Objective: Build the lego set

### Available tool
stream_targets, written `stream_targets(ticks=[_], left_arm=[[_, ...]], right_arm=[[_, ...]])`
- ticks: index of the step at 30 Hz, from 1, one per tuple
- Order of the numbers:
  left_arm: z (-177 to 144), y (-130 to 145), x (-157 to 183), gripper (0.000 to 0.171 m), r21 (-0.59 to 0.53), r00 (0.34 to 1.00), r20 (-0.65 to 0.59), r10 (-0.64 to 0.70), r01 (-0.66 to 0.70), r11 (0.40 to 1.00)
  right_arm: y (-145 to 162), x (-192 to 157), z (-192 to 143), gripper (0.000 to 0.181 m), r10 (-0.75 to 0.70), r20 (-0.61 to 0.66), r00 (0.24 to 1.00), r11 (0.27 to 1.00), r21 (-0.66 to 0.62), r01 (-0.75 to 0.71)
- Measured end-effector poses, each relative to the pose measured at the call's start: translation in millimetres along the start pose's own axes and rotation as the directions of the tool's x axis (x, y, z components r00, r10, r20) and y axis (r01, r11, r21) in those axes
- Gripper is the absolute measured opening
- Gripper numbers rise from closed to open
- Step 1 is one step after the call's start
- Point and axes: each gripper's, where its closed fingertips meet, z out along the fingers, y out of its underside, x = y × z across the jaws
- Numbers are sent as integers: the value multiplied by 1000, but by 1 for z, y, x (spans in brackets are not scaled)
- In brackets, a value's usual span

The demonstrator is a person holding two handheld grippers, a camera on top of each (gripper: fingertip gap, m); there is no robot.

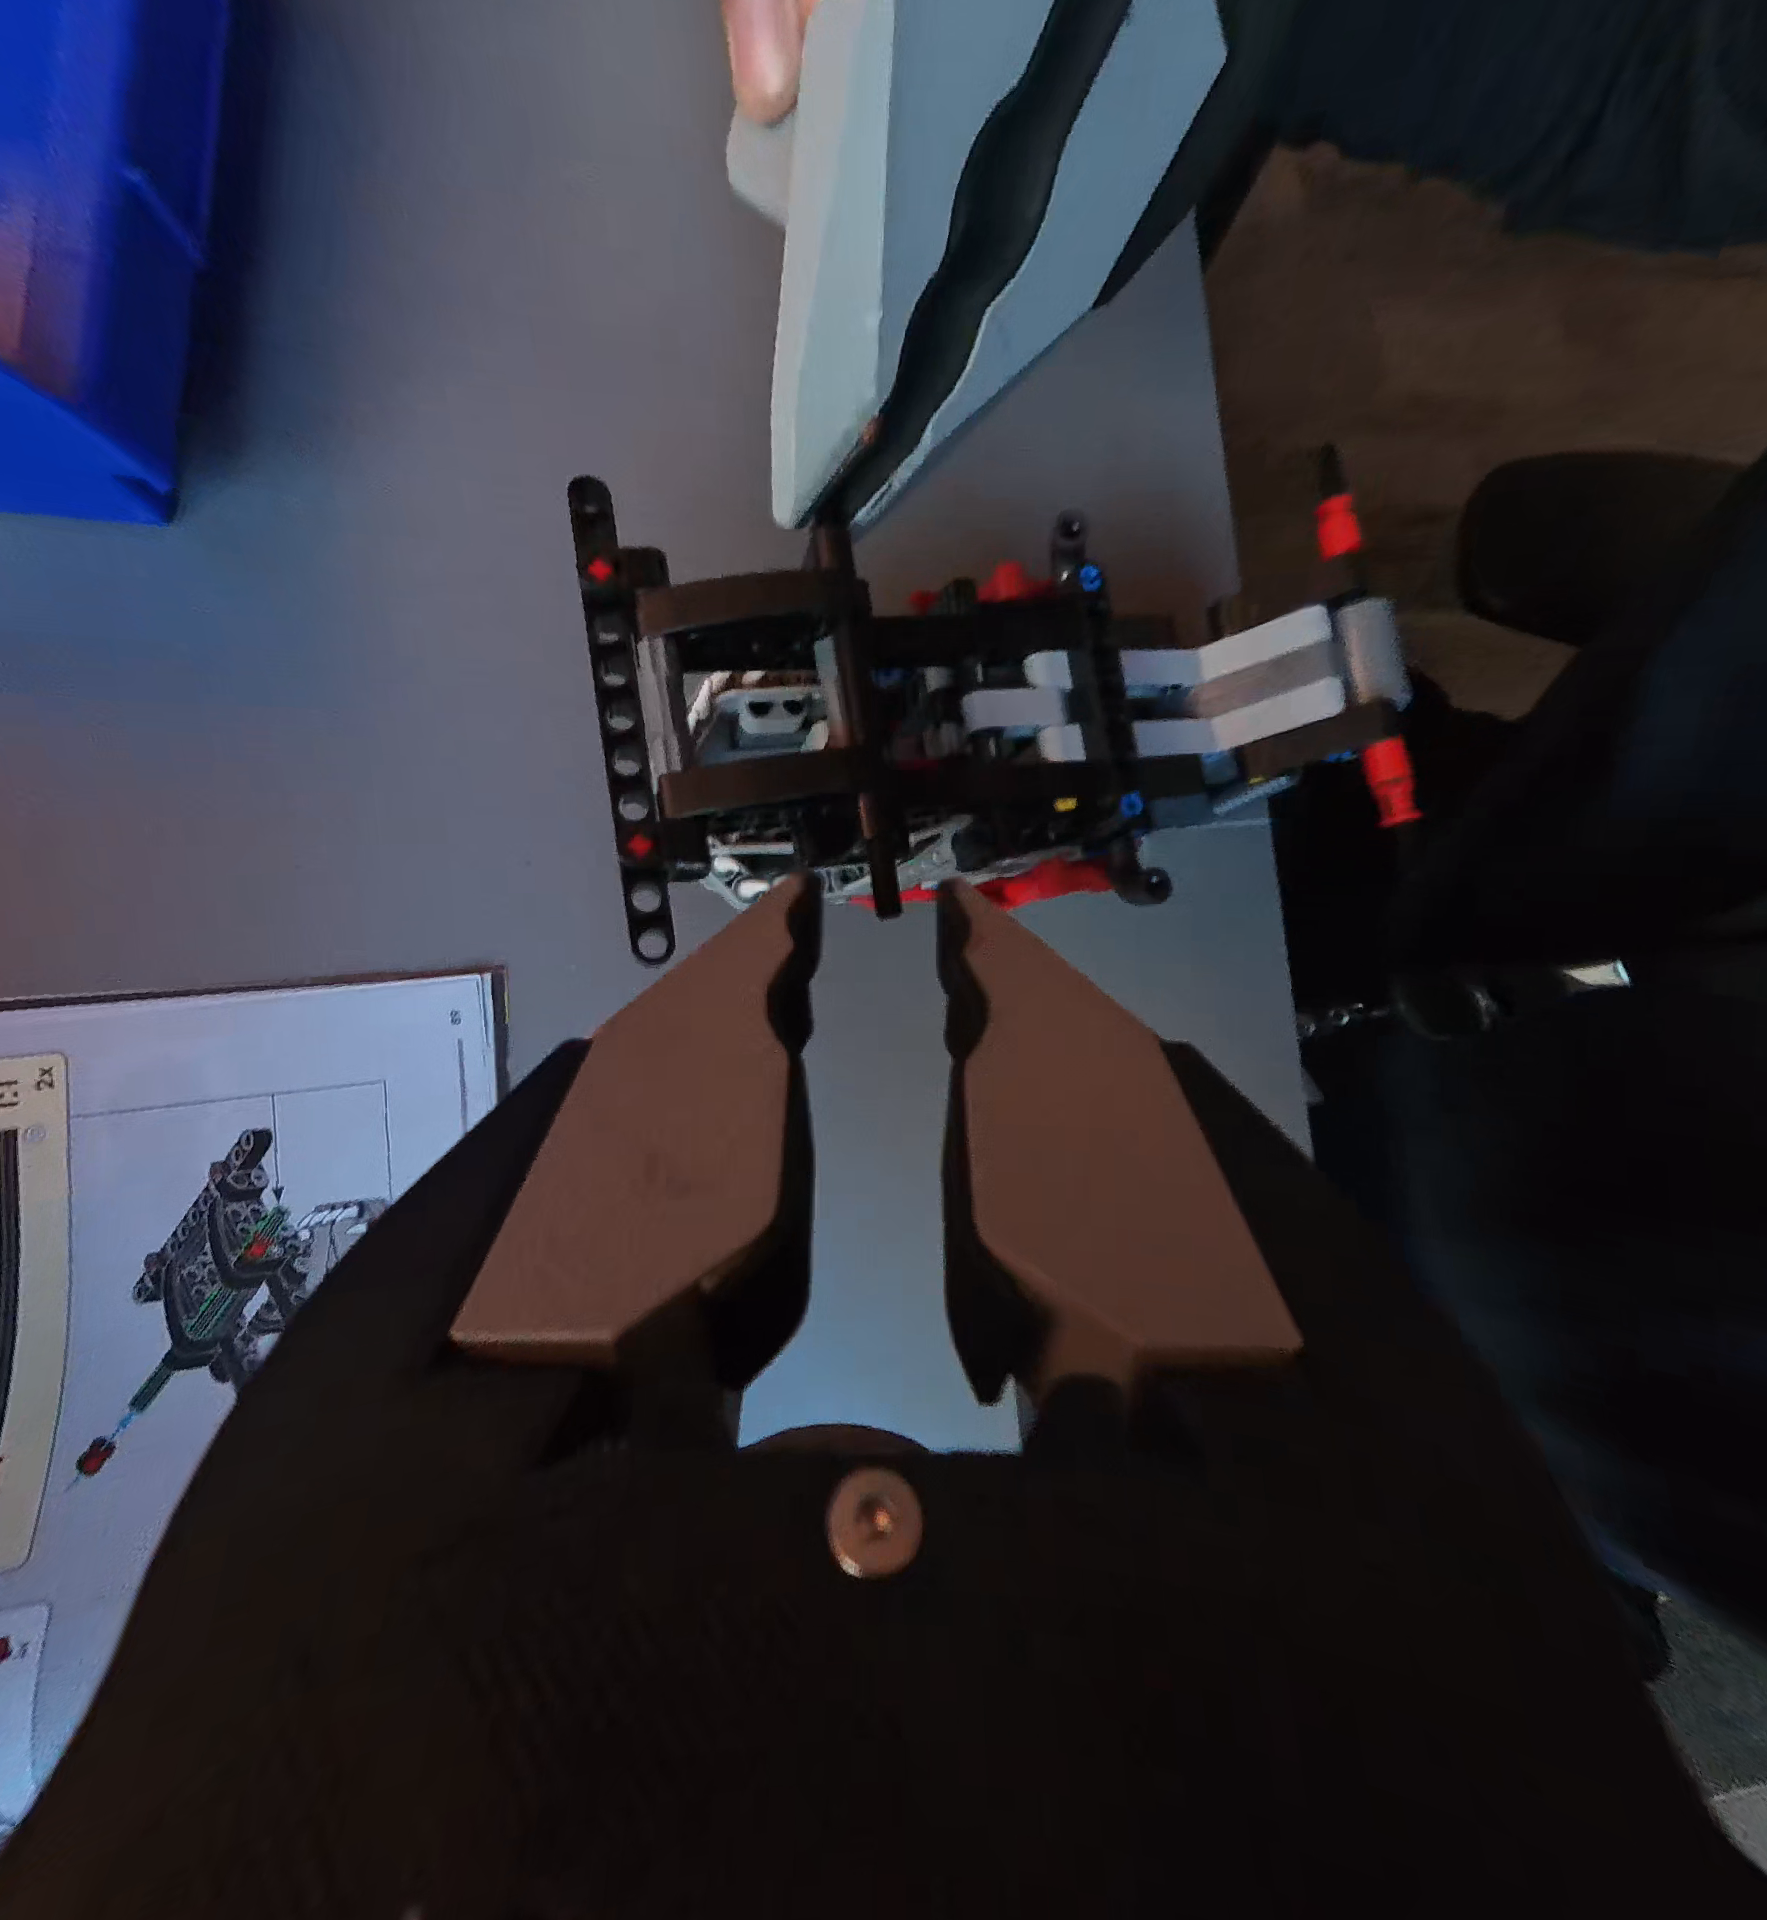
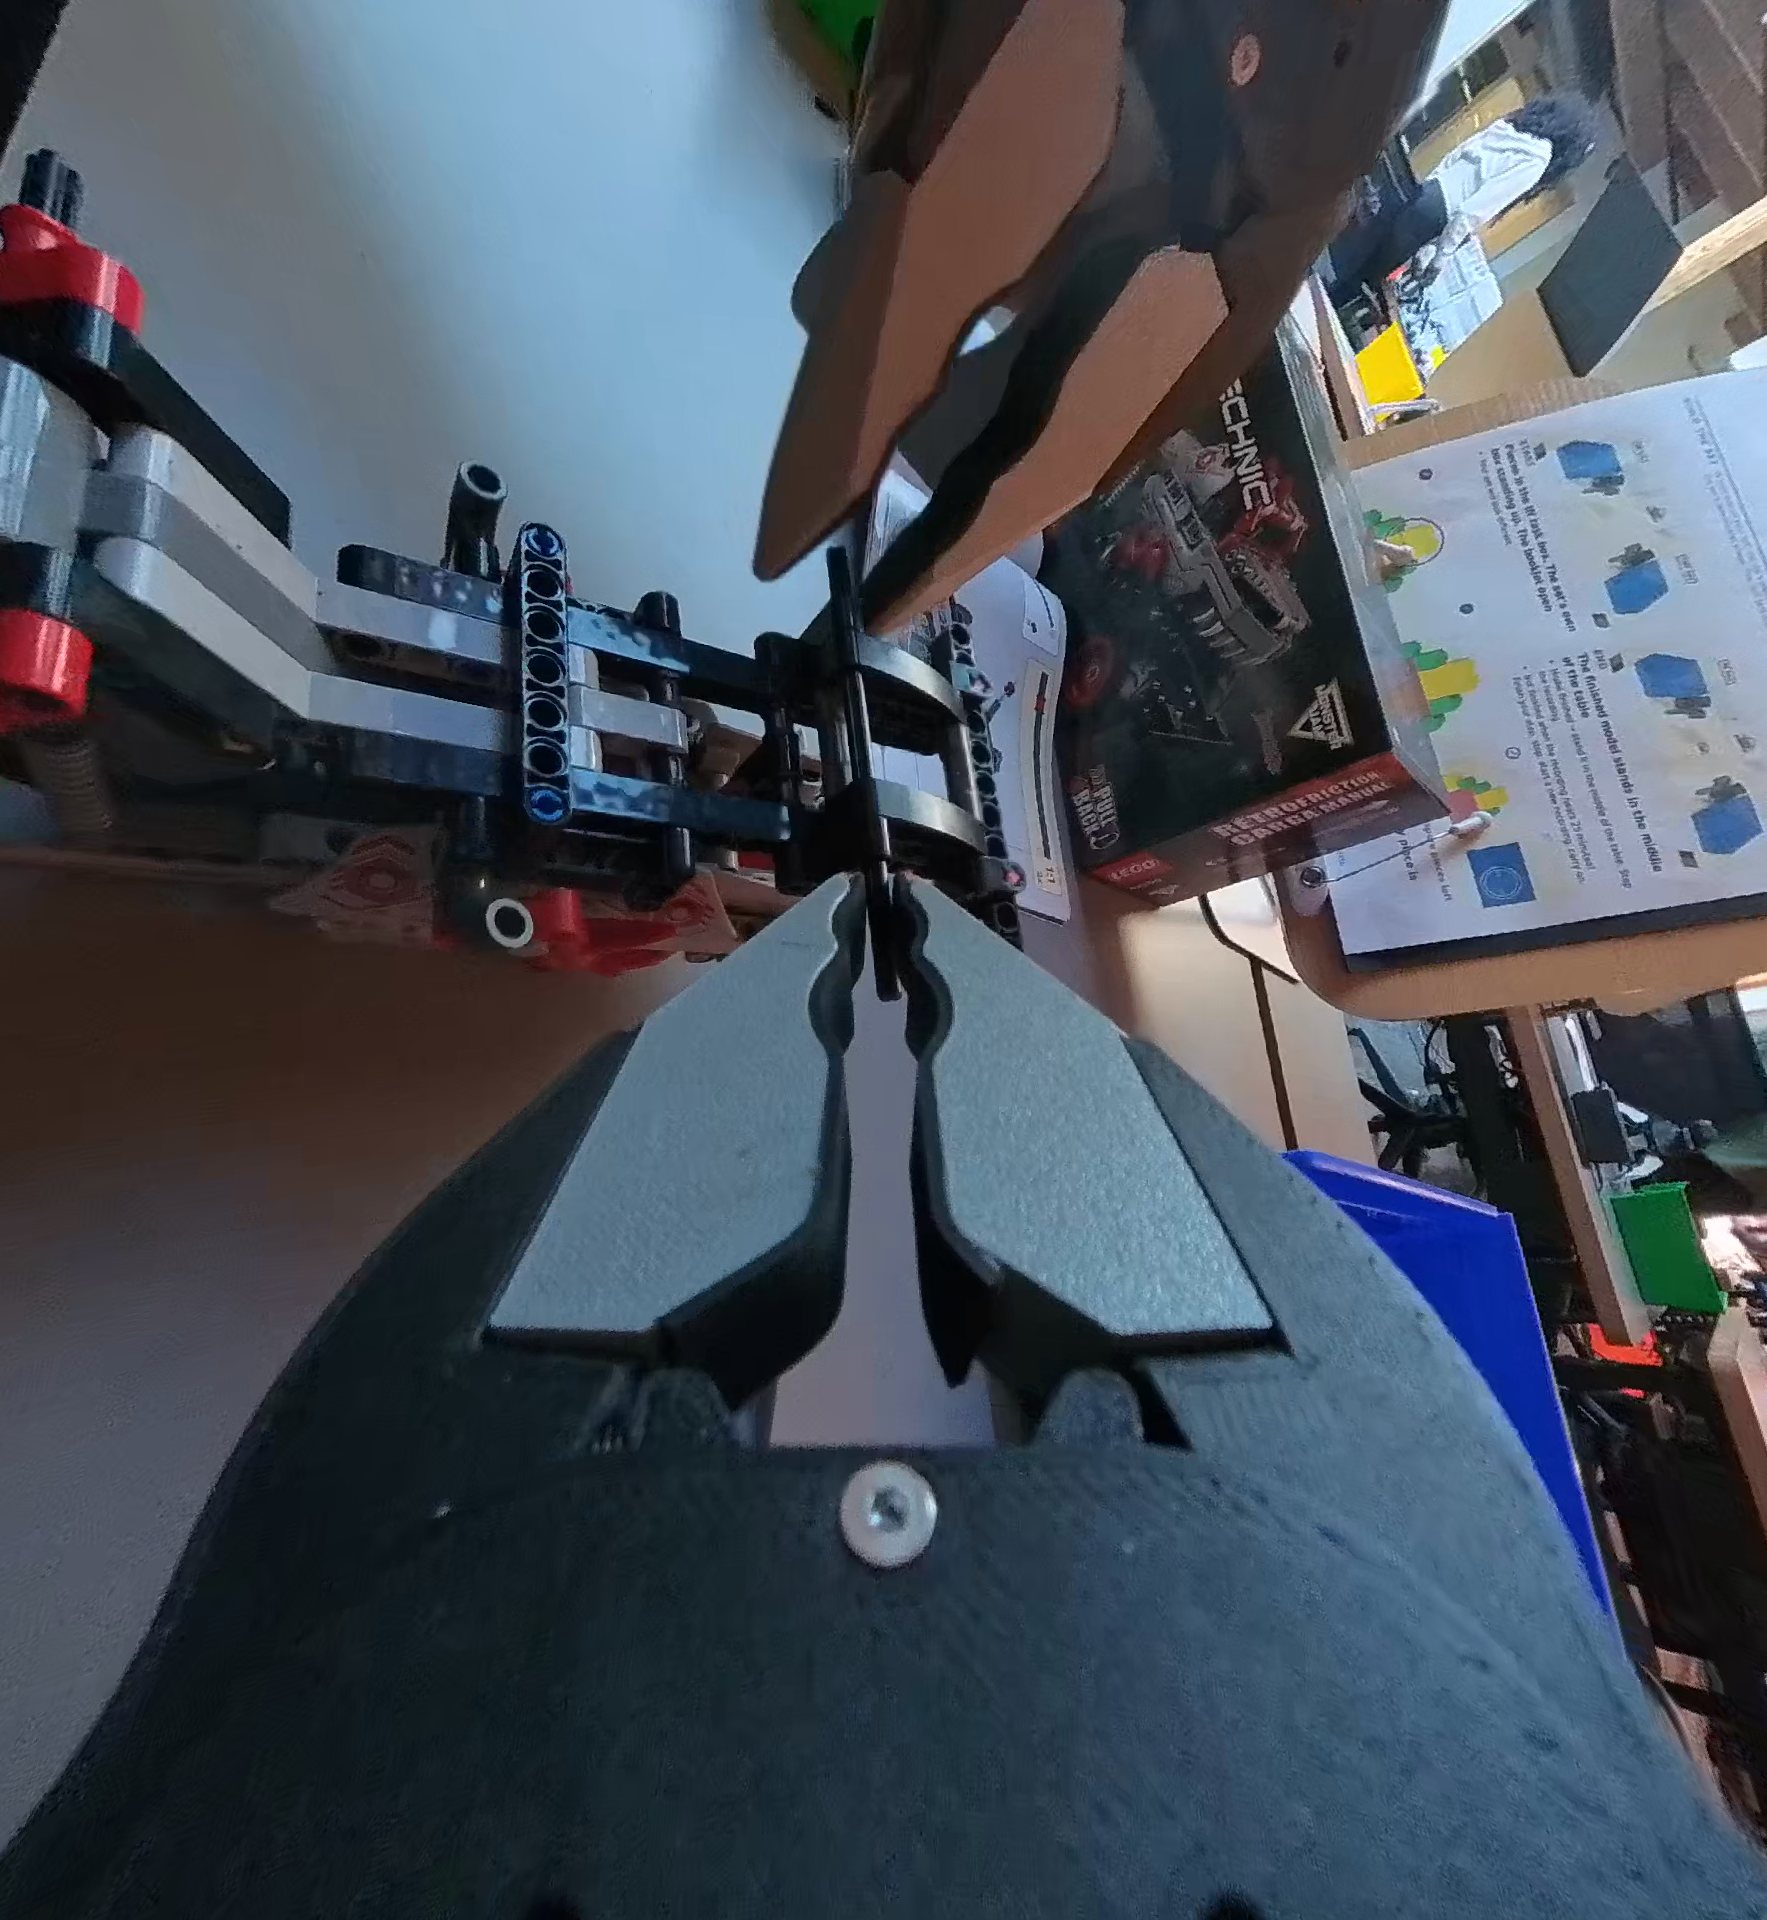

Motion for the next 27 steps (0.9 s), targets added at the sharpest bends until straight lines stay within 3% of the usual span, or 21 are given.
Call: stream_targets(ticks=[3, 13, 17, 21, 23, 25, 27], left_arm=[[0, -3, 3, 2, 16, 1000, 0, 17, -17, 1000], [-6, 3, 3, 2, -13, 997, 44, 58, -58, 998], [-6, -1, 7, 2, 20, 999, 28, 46, -47, 999], [-10, -4, 5, 33, 34, 999, 49, 10, -12, 999], [-23, 0, 5, 35, 49, 997, 81, -4, 0, 999], [-46, 13, 7, 41, 74, 989, 136, -65, 55, 996], [-79, 42, 13, 45, 101, 962, 230, -144, 124, 987]], right_arm=[[0, 0, -1, 1, 1, 0, 1000, 1000, -14, -1], [-1, 2, -13, 11, 127, -9, 992, 992, 25, -127], [-4, -4, -14, 4, 118, -3, 993, 993, 20, -118], [-1, -5, -18, 8, 148, -20, 989, 989, 11, -148], [1, -3, -25, 10, 182, -49, 982, 983, 18, -181], [5, -2, -35, 13, 234, -89, 968, 972, 34, -232], [13, -1, -47, 14, 304, -141, 942, 953, 52, -299]])
